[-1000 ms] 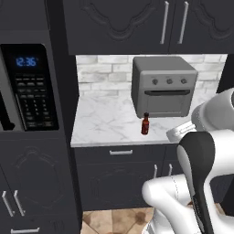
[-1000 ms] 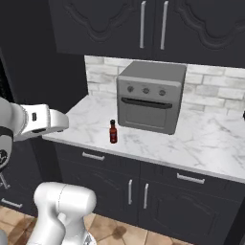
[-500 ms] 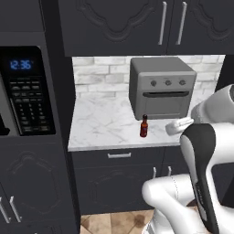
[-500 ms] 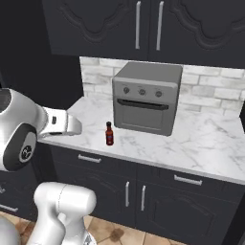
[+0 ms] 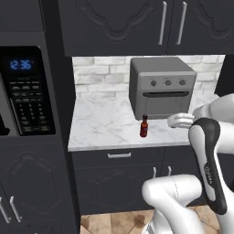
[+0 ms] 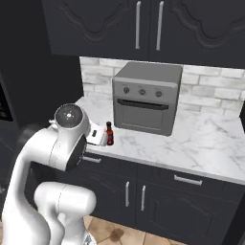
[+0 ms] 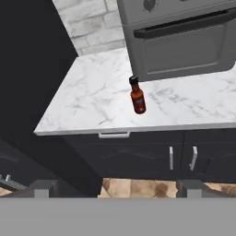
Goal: Place the mayonnaise and condiment bottle from the counter to the top shelf of the fridge. If the existing items in the fridge are on the top shelf, move them to other shelves.
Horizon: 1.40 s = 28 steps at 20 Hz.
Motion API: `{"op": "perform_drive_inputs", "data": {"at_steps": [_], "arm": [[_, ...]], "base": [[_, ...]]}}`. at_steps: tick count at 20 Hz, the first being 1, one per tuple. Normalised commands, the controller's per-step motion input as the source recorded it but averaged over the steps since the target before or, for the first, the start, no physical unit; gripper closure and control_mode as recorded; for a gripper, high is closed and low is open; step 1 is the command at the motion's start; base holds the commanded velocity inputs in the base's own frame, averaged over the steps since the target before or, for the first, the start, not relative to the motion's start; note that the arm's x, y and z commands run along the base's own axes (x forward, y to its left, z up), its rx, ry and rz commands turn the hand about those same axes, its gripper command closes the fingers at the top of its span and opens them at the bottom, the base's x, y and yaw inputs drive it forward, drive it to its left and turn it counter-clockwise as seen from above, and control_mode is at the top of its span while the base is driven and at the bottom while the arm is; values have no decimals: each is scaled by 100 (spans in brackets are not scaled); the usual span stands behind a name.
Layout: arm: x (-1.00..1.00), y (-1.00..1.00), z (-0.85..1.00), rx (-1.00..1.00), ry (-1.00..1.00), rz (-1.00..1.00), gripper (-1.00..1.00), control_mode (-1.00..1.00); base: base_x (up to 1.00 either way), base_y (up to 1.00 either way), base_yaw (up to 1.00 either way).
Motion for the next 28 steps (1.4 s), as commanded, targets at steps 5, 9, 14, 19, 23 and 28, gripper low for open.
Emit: {"op": "perform_drive_inputs", "data": {"at_steps": [5, 9, 14, 19, 23, 28], "arm": [[99, -41, -15, 2, 0, 12, -100, -100], [91, -21, -10, 0, 0, 23, -100, -100], [61, -9, -14, 12, -2, 33, -100, -100], [23, -21, -32, 11, -16, 34, -100, -100], [13, -12, -21, 0, -27, 32, -100, -100], [14, -3, -14, 0, -31, 30, -100, -100]], "base": [[0, 0, 0], [0, 0, 0], [0, 0, 0], [0, 0, 0], [0, 0, 0], [0, 0, 0]]}}
